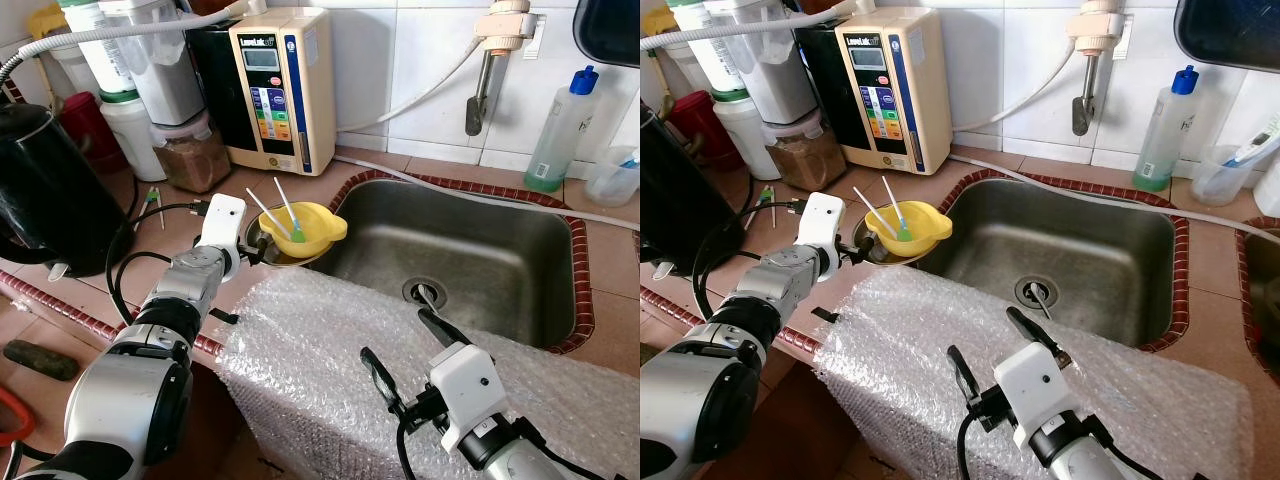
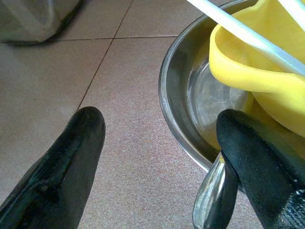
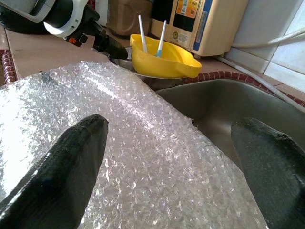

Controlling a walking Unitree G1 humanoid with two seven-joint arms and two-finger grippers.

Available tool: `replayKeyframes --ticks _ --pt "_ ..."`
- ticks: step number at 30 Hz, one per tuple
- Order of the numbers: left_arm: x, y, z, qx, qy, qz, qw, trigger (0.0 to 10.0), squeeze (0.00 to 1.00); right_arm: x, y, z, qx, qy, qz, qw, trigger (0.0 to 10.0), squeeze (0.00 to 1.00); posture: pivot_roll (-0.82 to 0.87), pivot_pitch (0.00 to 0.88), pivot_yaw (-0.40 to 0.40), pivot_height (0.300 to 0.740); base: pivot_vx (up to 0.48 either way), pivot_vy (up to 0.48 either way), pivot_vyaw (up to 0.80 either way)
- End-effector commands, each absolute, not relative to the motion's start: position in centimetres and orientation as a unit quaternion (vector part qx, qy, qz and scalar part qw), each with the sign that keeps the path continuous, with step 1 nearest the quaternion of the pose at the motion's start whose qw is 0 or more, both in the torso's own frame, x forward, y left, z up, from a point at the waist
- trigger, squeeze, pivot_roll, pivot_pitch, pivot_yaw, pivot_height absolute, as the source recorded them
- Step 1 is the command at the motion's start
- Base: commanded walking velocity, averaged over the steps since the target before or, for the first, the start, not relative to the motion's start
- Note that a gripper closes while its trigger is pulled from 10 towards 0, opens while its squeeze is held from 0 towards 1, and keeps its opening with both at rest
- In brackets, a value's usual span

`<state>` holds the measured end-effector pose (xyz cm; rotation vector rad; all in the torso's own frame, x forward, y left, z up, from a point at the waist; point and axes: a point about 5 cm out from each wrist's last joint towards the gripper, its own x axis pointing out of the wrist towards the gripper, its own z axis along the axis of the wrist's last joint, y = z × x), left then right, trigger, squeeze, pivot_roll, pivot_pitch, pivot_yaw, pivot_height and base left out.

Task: Kitchen organization

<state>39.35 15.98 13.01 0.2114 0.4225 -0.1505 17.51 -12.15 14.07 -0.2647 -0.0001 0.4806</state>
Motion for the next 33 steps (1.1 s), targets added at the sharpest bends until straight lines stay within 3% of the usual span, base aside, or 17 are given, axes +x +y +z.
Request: replayKeyframes --ticks 1,33 --pt "39.1 16.5 12.4 0.119 0.234 -0.066 0.963 10.0 0.00 17.5 -11.9 13.9 -0.129 0.000 0.244 0.961 10.0 0.16 -0.08 0.000 0.146 0.740 0.000 0.000 0.00" --pt "37.6 22.4 11.0 0.145 0.266 0.027 0.953 10.0 0.00 17.7 -11.9 13.9 -0.132 -0.001 0.250 0.959 10.0 0.16 -0.06 0.000 0.132 0.740 0.000 0.000 0.00"
